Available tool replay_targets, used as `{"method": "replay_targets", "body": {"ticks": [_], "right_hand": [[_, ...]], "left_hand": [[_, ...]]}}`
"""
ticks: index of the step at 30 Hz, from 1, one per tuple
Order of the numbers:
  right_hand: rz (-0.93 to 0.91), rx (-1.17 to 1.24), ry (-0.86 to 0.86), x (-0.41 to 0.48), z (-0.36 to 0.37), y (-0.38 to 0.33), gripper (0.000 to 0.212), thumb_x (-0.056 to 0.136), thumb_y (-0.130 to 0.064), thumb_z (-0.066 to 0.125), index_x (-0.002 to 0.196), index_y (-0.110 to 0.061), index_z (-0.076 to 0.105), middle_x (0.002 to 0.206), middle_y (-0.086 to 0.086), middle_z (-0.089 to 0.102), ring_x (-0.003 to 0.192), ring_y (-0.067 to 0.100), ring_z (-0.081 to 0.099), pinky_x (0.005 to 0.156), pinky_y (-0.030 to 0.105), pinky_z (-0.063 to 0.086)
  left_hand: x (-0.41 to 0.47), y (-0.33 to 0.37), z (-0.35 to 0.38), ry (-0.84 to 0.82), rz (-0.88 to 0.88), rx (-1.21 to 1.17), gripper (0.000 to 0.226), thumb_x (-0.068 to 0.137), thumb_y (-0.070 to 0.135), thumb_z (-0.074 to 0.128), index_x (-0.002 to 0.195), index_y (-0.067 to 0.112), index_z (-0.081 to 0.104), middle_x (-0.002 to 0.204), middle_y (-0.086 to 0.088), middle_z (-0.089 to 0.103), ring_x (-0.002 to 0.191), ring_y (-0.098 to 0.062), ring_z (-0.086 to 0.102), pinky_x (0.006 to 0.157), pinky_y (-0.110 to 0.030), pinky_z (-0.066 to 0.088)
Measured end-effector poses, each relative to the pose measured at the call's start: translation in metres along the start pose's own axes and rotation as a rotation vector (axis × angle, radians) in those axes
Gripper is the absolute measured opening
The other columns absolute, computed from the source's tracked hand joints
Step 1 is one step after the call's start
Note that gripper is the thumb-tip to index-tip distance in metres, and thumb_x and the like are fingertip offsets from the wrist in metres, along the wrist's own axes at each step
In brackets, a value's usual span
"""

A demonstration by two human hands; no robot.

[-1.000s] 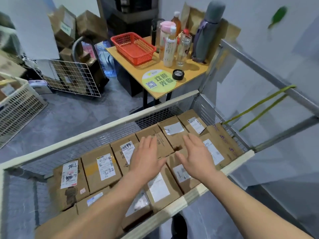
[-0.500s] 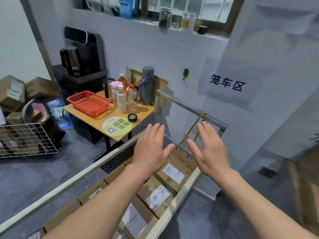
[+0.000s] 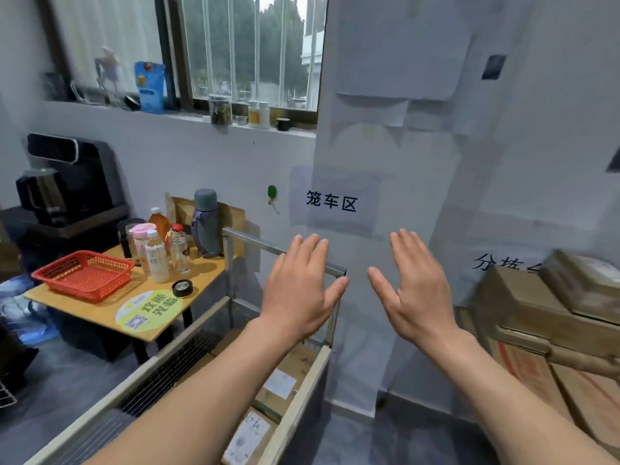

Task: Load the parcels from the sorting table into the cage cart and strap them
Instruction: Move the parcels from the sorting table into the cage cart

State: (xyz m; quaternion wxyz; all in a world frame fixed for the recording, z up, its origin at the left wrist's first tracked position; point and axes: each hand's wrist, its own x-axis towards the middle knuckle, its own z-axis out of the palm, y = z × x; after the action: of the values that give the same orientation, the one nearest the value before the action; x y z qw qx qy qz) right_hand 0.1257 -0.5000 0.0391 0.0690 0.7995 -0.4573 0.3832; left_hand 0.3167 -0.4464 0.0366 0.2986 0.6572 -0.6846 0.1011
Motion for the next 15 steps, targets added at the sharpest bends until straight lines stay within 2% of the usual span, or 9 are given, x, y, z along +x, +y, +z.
{"method": "replay_targets", "body": {"ticks": [3,6,11,15], "right_hand": [[0.006,-0.024,0.060,0.001,-0.026,0.034,0.077,0.092,-0.057,0.042,0.143,0.001,0.048,0.150,0.021,0.045,0.142,0.036,0.040,0.115,0.050,0.033],[0.024,-0.071,0.121,-0.001,-0.053,0.070,0.076,0.092,-0.055,0.043,0.141,0.002,0.050,0.148,0.022,0.047,0.140,0.037,0.042,0.114,0.048,0.034],[0.110,-0.135,0.149,-0.015,-0.092,0.139,0.076,0.092,-0.056,0.042,0.142,0.000,0.049,0.150,0.020,0.045,0.143,0.035,0.038,0.114,0.052,0.035],[0.187,-0.193,0.143,-0.033,-0.118,0.191,0.077,0.093,-0.057,0.039,0.145,-0.002,0.046,0.153,0.019,0.042,0.145,0.032,0.034,0.117,0.046,0.028]], "left_hand": [[0.017,0.037,0.007,0.017,0.035,-0.001,0.079,0.089,0.065,0.024,0.147,0.012,0.040,0.154,-0.006,0.038,0.147,-0.030,0.027,0.113,-0.044,0.032],[0.035,0.076,0.021,0.012,0.083,-0.045,0.078,0.090,0.063,0.028,0.142,0.008,0.046,0.150,-0.011,0.045,0.143,-0.035,0.034,0.108,-0.048,0.038],[0.060,0.145,0.054,0.003,0.168,-0.089,0.074,0.091,0.060,0.032,0.139,0.006,0.050,0.145,-0.013,0.050,0.140,-0.037,0.039,0.105,-0.049,0.041],[0.072,0.194,0.085,-0.020,0.226,-0.132,0.072,0.091,0.058,0.034,0.136,0.004,0.052,0.142,-0.015,0.052,0.136,-0.040,0.043,0.103,-0.050,0.042]]}}
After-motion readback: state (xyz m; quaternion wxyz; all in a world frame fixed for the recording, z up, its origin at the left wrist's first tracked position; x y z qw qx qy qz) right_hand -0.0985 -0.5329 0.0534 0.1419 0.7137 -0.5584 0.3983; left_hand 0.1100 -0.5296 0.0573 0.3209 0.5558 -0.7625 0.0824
